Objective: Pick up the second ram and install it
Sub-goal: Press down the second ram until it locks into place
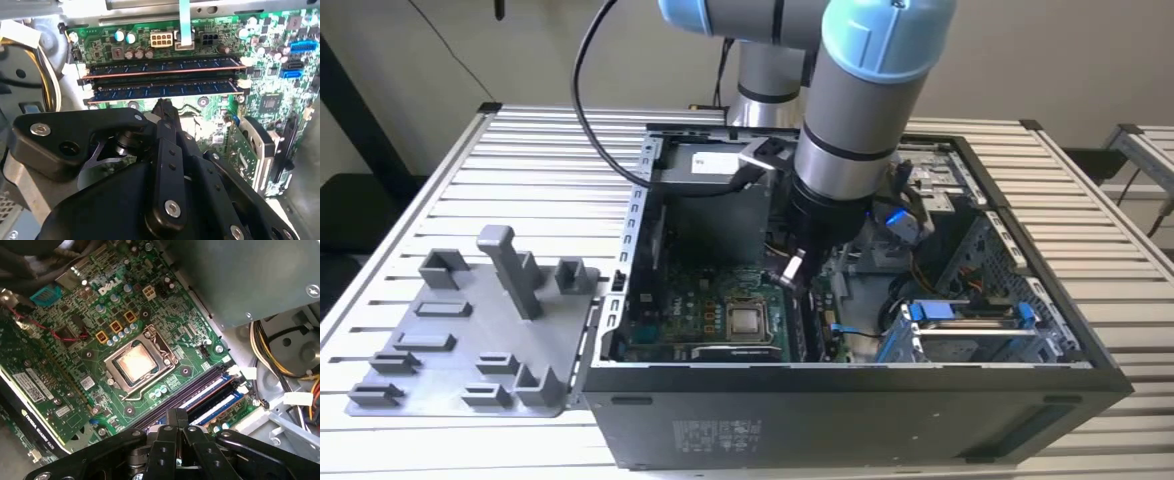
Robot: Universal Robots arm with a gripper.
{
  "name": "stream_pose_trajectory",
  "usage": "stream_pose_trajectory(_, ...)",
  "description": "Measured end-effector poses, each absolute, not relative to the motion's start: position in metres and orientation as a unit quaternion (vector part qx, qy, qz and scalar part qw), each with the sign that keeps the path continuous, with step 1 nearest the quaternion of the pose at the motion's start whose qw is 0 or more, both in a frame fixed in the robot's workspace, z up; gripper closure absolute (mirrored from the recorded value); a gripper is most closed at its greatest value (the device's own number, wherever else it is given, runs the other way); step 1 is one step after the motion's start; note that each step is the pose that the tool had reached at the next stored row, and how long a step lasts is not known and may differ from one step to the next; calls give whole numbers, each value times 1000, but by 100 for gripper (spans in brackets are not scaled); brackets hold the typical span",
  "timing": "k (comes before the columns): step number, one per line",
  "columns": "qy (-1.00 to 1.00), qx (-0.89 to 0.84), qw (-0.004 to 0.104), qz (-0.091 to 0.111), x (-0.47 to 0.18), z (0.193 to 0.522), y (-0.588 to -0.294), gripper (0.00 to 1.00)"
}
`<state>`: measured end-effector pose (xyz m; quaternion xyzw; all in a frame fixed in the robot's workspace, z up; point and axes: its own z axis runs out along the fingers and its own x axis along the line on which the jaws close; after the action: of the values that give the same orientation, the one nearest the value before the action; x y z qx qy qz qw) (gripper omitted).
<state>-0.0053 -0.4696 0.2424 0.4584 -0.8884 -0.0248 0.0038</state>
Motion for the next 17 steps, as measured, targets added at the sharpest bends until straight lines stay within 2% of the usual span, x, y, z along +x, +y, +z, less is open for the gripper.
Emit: stream_pose_trajectory(17,-863,505,5,-24,-5,242,-470,89)
